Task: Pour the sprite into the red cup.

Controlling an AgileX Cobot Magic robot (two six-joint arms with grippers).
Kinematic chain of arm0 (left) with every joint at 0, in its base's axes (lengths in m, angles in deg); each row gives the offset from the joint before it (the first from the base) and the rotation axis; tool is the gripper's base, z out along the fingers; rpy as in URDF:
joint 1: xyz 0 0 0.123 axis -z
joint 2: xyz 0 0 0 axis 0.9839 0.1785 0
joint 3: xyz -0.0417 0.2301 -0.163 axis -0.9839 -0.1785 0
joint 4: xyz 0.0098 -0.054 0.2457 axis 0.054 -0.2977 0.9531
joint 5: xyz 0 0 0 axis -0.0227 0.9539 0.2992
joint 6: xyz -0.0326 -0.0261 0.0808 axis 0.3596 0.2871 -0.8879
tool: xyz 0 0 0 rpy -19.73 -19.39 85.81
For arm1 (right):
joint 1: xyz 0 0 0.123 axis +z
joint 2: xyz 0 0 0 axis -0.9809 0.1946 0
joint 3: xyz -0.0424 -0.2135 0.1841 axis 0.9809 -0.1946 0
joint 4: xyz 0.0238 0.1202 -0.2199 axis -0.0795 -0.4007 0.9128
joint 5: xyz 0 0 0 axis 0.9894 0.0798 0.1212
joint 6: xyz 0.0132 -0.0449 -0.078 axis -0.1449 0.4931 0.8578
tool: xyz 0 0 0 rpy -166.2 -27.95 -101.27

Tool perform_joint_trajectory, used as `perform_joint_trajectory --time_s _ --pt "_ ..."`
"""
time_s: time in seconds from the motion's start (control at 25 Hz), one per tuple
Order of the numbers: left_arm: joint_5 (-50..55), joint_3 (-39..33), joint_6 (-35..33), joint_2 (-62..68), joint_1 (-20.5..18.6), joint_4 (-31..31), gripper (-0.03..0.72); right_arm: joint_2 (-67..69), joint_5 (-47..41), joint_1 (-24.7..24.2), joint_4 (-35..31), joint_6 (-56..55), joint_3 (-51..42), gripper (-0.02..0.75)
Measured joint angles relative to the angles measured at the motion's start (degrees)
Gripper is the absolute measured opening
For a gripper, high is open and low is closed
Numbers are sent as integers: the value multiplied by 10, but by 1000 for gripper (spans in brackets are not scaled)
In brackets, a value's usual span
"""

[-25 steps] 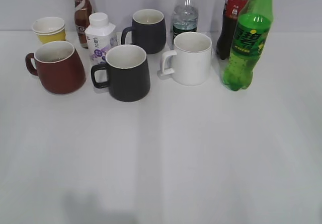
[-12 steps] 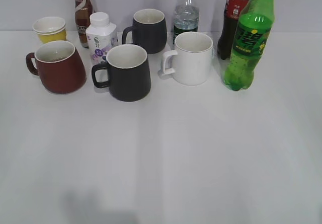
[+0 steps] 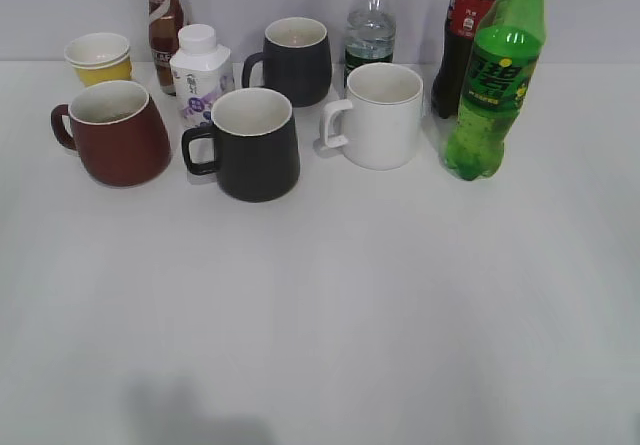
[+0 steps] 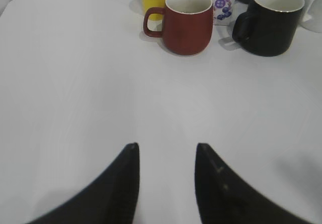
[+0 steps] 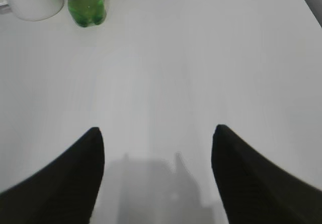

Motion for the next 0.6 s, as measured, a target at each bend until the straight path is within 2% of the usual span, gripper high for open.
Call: perform_joint_trajectory --time_s 0.6 --pt "0 0 0 0 0 0 286 0 0 0 0 0 0 501"
